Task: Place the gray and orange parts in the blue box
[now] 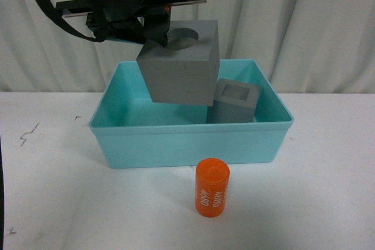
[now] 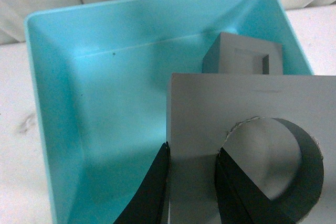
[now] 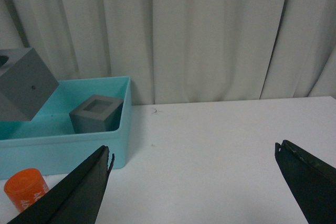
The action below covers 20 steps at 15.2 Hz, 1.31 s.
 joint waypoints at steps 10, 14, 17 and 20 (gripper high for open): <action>0.02 7.34 -0.24 -8.85 4.85 2.38 -0.65 | 0.00 0.00 0.00 0.00 0.00 0.00 0.87; -2.80 7.56 2.75 -9.81 2.84 3.67 -0.65 | 0.00 0.00 0.00 0.00 0.00 0.02 0.87; -3.19 8.94 3.13 -9.92 3.54 4.61 -0.60 | 0.00 0.00 0.00 -0.02 0.00 0.00 0.87; -3.50 7.85 3.26 -9.81 4.07 4.90 0.11 | 0.00 0.00 0.00 -0.02 0.00 0.00 0.87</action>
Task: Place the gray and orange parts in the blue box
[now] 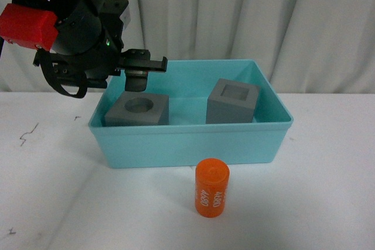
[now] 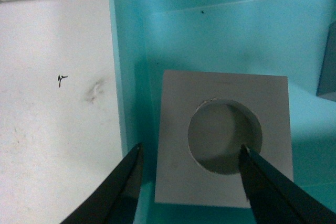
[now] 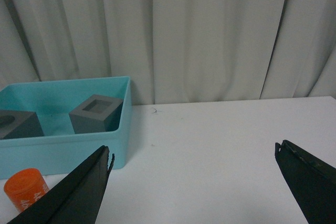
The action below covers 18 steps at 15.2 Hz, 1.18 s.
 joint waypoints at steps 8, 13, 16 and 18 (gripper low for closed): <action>-14.08 -25.24 2.03 8.02 11.74 -2.01 0.88 | 0.00 0.00 0.00 0.02 0.00 0.00 0.87; -42.12 -41.40 7.54 -3.15 50.51 3.45 0.06 | 0.00 -0.02 0.00 0.00 0.00 0.02 0.87; -53.83 -47.54 7.85 0.79 54.47 6.51 -0.57 | 0.00 -0.02 0.00 0.02 0.00 0.02 0.87; -59.74 -52.70 7.87 3.02 55.49 8.83 -0.97 | 0.00 0.00 0.00 0.02 0.00 0.02 0.87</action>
